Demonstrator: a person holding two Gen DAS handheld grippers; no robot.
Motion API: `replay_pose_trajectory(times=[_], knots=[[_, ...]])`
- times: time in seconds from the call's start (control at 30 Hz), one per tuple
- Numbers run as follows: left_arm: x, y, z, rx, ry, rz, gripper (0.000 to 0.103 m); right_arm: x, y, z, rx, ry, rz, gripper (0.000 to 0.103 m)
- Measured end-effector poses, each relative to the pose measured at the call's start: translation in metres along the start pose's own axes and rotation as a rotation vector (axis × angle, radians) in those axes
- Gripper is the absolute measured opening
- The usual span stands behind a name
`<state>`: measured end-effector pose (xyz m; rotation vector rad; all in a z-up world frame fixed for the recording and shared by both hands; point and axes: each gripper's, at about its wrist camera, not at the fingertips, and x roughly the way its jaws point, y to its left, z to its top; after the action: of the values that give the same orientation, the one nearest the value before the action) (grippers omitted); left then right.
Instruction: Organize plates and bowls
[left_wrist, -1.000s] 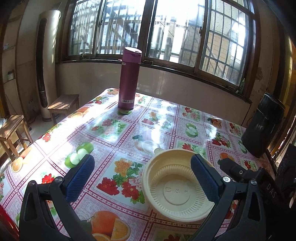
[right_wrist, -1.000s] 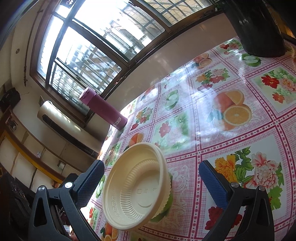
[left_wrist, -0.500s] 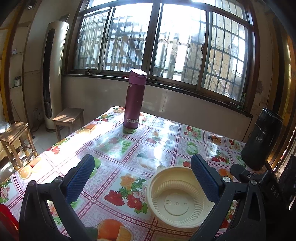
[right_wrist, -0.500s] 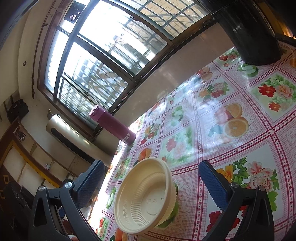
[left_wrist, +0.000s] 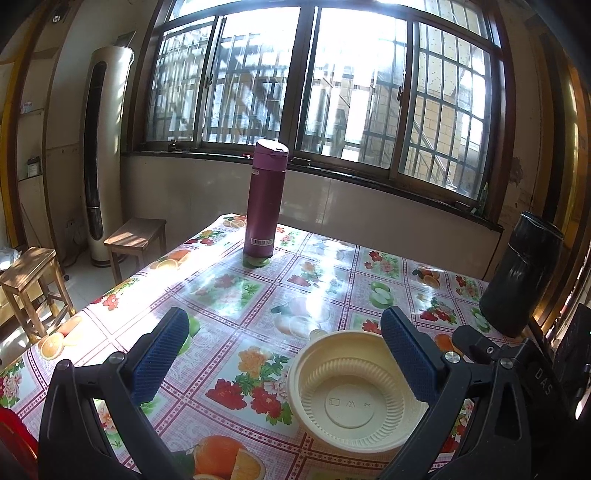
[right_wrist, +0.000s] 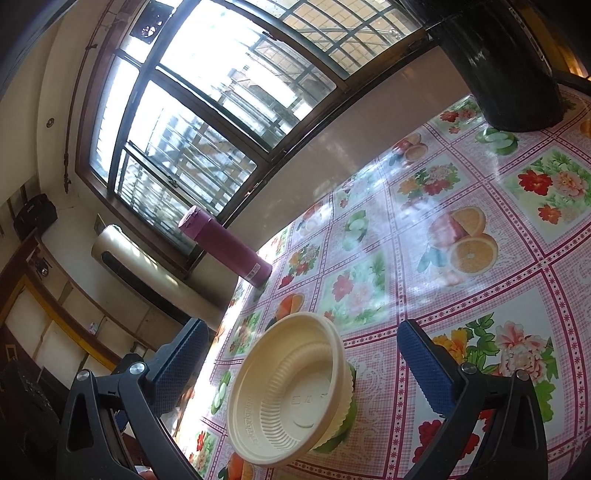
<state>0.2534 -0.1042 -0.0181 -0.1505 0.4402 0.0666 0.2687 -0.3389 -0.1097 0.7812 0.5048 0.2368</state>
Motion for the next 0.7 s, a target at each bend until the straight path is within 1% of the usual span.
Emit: replay_pose_trajectory(times=[0.7], knots=[[-0.0044, -0.0002, 0.0015, 0.01, -0.029, -0.006, 0.103, 0.0008, 0.0, 0.0002, -0.009, -0.001, -0.001, 0.103]])
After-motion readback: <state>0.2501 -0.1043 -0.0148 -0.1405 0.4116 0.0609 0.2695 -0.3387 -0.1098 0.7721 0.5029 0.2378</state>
